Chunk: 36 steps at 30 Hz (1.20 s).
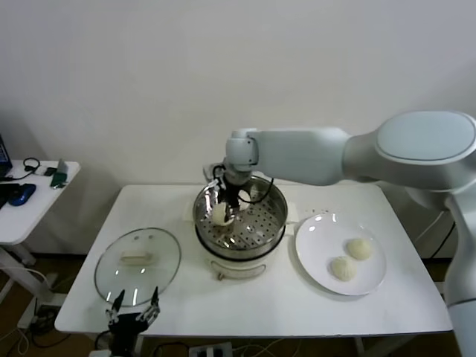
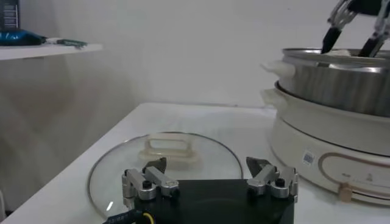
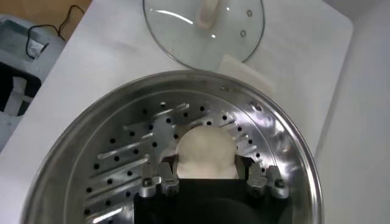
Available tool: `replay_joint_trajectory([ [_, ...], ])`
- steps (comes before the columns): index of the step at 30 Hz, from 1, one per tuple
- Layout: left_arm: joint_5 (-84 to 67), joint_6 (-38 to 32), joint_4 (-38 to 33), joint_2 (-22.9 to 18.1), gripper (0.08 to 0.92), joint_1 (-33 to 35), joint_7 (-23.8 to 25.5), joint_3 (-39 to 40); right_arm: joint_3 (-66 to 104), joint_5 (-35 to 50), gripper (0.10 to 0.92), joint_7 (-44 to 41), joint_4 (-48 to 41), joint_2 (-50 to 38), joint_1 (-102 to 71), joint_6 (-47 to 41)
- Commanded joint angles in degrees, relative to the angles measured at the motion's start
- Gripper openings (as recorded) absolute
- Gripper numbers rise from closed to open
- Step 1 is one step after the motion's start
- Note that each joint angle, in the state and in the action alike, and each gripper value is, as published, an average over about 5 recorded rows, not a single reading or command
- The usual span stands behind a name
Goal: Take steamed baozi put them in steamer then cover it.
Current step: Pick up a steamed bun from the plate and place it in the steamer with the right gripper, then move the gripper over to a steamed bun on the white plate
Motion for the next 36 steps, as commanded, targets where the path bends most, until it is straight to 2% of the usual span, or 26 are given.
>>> replay_joint_trajectory([
  [1,0.09,-0.08,0.03,-0.1,0.823,0.01,0.0,0.03,1.55,-2.79,0.636,1.23,-3.95,2.41,-4.53,-0.28],
  [5,0.14,-0.18,0.03,-0.21,0.823,0.05,-0.02,0.05,2.0,-3.97,0.658,0.83,-4.47,2.45,-4.54,0.17],
  [10,0.19,-0.18,-0.09,-0.31,0.823,0.12,-0.03,0.04,2.45,-2.96,0.778,-1.28,-1.43,0.07,-0.88,1.73],
  [14,0.37,-0.14,-0.25,-0.36,0.823,0.19,-0.04,0.07,2.14,0.59,0.818,-4.87,1.72,-3.65,6.03,4.05],
  [18,0.59,-0.12,-0.49,-0.47,0.823,0.29,-0.03,0.19,0.13,5.28,0.822,-10.46,5.52,-10.66,14.0,7.01],
  [22,0.57,-0.06,-0.51,-0.48,0.823,0.27,-0.01,0.18,-5.8,7.63,0.823,-12.05,12.88,-21.9,20.83,7.66],
  [29,-0.09,0.26,-0.23,-0.26,0.823,-0.45,0.12,0.09,-18.46,-1.0,0.823,-10.01,27.85,-41.34,24.12,8.14],
  [36,-0.21,0.75,-0.18,-0.2,0.823,-1.03,0.23,0.14,-16.9,-10.59,0.823,-4.54,30.29,-51.18,14.25,5.81],
])
